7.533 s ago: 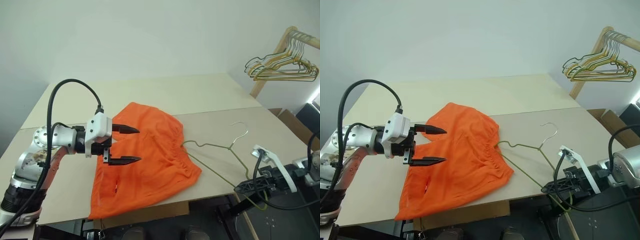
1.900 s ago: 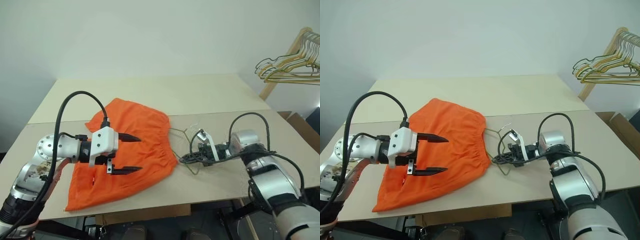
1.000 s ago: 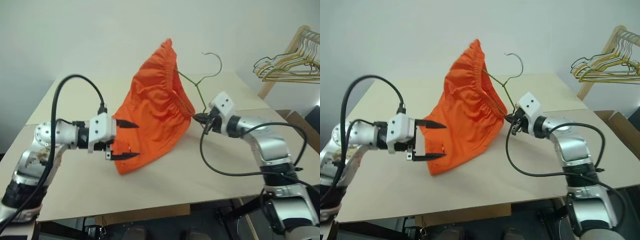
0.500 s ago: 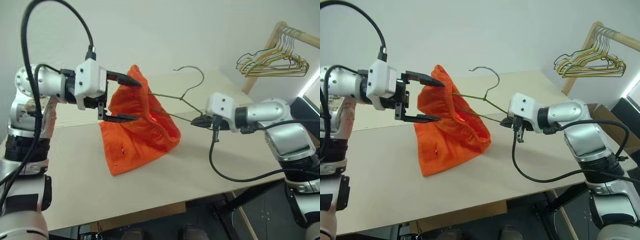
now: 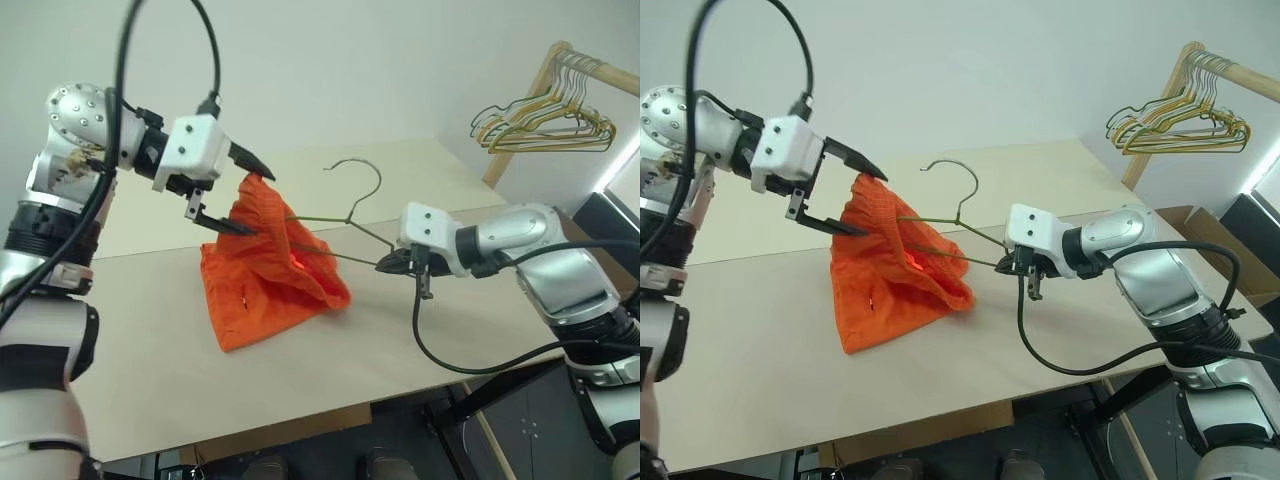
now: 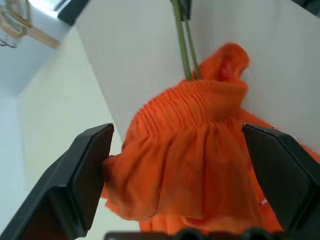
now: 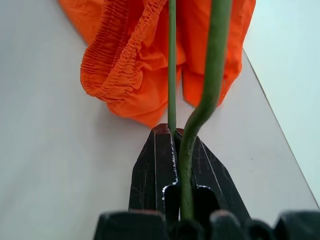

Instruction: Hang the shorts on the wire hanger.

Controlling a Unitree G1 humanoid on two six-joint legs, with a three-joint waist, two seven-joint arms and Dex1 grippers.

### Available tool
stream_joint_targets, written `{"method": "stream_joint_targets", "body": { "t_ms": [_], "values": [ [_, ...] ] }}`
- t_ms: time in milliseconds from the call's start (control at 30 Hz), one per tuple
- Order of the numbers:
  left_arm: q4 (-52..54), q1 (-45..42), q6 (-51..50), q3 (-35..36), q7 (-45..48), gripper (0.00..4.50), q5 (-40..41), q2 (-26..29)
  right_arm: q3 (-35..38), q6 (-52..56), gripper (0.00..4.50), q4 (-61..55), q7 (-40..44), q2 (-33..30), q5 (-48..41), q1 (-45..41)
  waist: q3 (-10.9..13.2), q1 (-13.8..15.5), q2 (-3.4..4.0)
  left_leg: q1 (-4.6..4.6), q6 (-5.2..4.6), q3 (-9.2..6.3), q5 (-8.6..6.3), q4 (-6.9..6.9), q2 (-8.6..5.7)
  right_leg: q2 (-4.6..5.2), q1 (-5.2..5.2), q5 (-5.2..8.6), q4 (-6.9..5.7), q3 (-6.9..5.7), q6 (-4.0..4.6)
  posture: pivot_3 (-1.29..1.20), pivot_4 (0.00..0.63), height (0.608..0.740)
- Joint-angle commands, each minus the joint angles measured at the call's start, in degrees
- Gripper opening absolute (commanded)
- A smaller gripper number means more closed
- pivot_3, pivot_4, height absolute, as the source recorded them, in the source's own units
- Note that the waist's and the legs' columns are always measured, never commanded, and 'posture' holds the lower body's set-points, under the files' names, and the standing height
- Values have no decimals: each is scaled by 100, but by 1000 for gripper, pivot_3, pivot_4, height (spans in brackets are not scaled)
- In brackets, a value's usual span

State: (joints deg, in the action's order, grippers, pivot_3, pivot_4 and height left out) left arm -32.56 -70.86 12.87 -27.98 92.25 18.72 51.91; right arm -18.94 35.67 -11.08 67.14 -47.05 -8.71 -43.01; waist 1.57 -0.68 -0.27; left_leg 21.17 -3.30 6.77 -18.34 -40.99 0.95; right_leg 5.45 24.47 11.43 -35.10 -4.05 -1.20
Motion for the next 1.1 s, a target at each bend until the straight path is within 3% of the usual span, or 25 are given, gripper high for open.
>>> {"method": "stream_joint_targets", "body": {
  "t_ms": [33, 200, 367, 533, 767, 1100],
  "values": [
    [-460, -448, 545, -623, 25, 4468, 149, 49, 77, 54, 0, -171, 40, -55, 64, -252, 0, 7, 0, 2, -4, 1, -2, -4, 1, 0, 2, 0, 0, 1, 0, 35, 0, 740],
    [-1124, -731, 993, -893, 25, 4468, 28, -84, 12, 236, 0, -265, -22, -48, 154, -287, 0, -3, 0, 18, -24, 4, -14, -22, 0, 3, 9, 0, -6, 4, -1, 22, 0, 740],
    [-787, -419, 863, -862, 25, 4468, 424, 79, 102, 809, 0, -251, -180, 30, 128, -421, 0, -13, 0, 93, -32, 2, -19, -68, 0, 9, 73, -3, -53, 6, -5, 18, 0, 740],
    [-25, 199, 383, -415, 25, 4468, 772, 317, 132, 1464, 0, -381, -223, 31, -39, -443, 0, -22, 0, 98, -33, 1, -19, -81, -1, 12, 79, -1, -69, 6, -7, 21, 0, 740],
    [965, 1186, -250, 709, -69, 4468, 676, 429, 209, 2317, 0, -518, -325, 134, -431, -412, 0, -14, 0, 96, -33, 1, -19, -84, 0, 12, 78, -1, -74, 8, -7, 28, 0, 740],
    [1192, 1301, -560, 1434, -137, 4468, 118, 83, 185, 2959, 0, -963, -466, 393, -1273, -320, -1, -6, -1, 89, -32, 0, -19, -86, -6, 13, 67, -2, -77, 4, -7, 56, 0, 740]
  ]
}}
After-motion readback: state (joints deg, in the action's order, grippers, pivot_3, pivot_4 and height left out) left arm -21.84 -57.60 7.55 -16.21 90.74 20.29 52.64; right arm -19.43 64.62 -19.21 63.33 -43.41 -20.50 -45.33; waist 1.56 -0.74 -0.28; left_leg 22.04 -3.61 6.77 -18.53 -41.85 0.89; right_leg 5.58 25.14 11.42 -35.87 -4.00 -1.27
